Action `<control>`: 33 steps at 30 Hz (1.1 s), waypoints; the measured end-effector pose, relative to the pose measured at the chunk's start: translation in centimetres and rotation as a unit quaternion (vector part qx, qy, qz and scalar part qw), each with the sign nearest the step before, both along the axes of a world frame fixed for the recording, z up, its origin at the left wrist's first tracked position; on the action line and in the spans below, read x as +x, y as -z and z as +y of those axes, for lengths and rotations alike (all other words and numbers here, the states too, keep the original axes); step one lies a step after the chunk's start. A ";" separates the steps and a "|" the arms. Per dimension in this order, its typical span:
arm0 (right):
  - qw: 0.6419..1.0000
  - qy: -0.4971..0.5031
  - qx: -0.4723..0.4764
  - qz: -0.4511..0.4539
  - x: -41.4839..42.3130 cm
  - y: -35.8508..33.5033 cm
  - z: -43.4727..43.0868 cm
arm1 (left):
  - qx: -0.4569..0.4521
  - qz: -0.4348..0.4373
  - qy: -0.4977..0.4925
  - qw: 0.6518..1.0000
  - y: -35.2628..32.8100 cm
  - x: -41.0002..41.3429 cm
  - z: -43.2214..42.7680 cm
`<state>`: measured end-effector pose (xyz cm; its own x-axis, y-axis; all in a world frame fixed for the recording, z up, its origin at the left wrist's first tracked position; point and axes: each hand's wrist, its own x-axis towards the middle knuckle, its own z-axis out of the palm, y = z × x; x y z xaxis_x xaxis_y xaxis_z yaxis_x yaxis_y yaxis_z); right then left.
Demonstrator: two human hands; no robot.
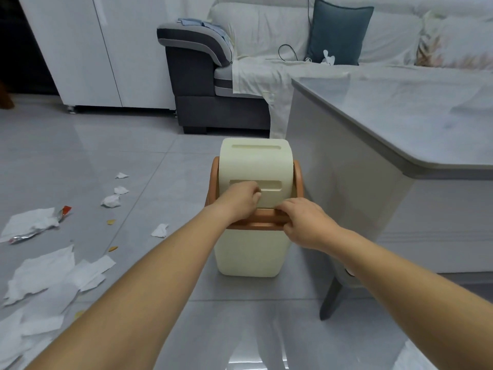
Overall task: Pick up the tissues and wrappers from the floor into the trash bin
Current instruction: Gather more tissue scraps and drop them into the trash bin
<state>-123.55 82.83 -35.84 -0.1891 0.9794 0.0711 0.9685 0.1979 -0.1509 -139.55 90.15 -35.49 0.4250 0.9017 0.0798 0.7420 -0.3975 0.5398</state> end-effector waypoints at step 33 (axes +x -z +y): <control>0.931 0.277 -0.238 0.010 21.5 23.2 -27.1 | -0.183 0.063 0.244 0.950 20.8 7.6 -30.2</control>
